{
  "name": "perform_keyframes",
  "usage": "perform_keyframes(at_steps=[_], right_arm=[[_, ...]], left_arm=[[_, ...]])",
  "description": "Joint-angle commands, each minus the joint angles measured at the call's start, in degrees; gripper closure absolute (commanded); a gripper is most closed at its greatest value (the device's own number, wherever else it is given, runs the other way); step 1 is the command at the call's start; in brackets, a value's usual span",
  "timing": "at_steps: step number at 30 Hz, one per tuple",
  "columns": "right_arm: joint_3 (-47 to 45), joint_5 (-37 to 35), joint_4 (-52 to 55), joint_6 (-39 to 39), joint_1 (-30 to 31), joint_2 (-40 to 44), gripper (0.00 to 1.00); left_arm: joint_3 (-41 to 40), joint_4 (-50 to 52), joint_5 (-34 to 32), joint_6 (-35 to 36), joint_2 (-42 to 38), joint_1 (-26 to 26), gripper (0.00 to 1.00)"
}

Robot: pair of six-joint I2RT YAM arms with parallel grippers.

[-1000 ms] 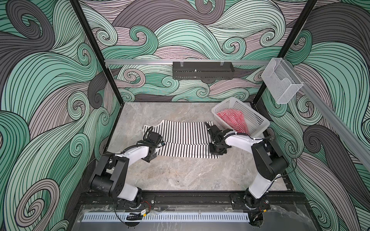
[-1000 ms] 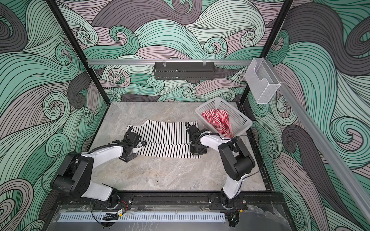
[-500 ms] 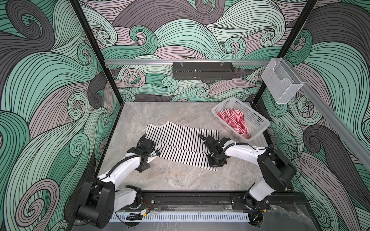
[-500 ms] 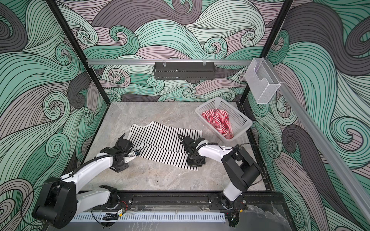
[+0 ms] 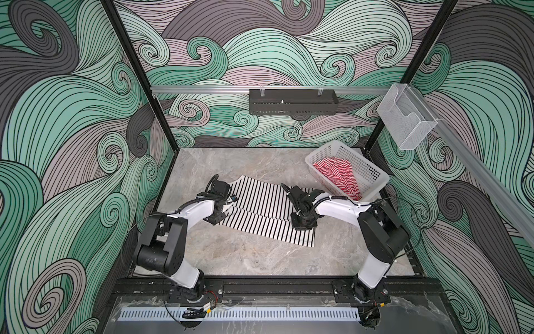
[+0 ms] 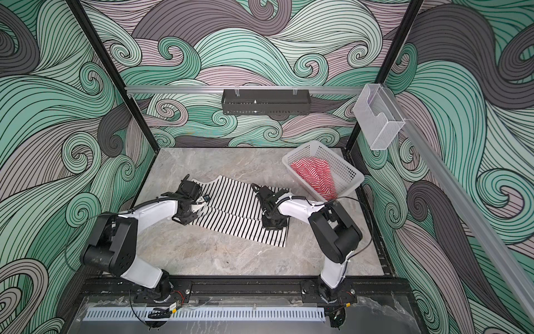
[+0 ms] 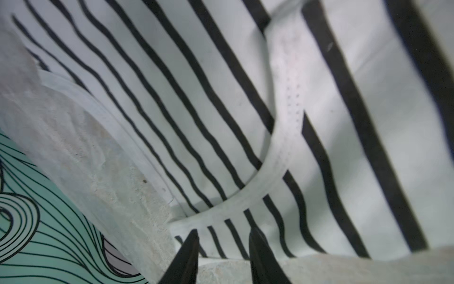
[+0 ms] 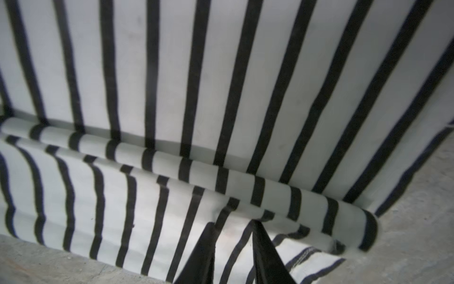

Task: Fold and stack tank tops
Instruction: Move the tank top to the center of the table, then fold the tank top at the center of the table.

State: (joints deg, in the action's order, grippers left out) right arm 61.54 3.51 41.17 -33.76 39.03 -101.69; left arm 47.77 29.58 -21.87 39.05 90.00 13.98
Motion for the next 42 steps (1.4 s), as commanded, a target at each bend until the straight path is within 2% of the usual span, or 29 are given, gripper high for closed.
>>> perform_keyframes(at_steps=[1,8,12,16,19,22,23,25,27,31,37,42], right_arm=[[-1.68,1.98,-1.63,-2.07,0.62,0.62,0.71],[-6.67,2.93,-2.46,-3.93,3.82,0.25,0.72],[-8.95,4.02,-2.75,-5.05,6.36,0.63,0.72],[-9.37,5.63,-2.37,-5.29,9.50,-0.12,0.72],[-7.61,4.50,-1.42,-3.62,9.63,-0.04,0.71],[-2.94,3.32,-0.07,-1.11,7.86,1.56,0.68],[-1.00,2.92,0.43,-0.27,6.84,2.27,0.60],[2.56,2.69,0.99,0.72,4.25,3.37,0.54],[5.65,3.25,1.36,1.56,0.90,3.64,0.49],[10.95,4.36,1.76,3.65,-6.39,0.87,0.48],[18.30,3.81,2.17,6.08,-13.74,-6.65,0.49],[21.03,1.61,2.13,6.33,-17.06,-10.32,0.52]], left_arm=[[-0.44,-1.63,-1.63,0.92,-0.25,-0.70,0.62],[-6.97,1.57,-1.28,3.67,-2.38,-1.57,0.63],[-11.59,5.41,0.21,6.92,-7.80,-3.05,0.63],[-12.68,13.73,3.24,8.23,-14.95,-4.16,0.64],[-12.01,16.64,4.40,8.12,-18.94,-4.40,0.63],[-7.56,19.11,6.66,5.78,-20.52,-4.50,0.61],[-4.97,19.89,7.80,4.55,-20.43,-4.57,0.61],[-0.45,19.51,9.89,2.44,-19.67,-4.57,0.59],[3.42,16.55,10.91,0.80,-17.55,-4.57,0.57],[12.64,10.74,12.03,-2.93,-7.38,-4.49,0.51],[32.29,13.80,15.97,-10.28,13.18,-4.49,0.50],[43.80,16.08,20.25,-12.24,24.02,-4.32,0.49]])
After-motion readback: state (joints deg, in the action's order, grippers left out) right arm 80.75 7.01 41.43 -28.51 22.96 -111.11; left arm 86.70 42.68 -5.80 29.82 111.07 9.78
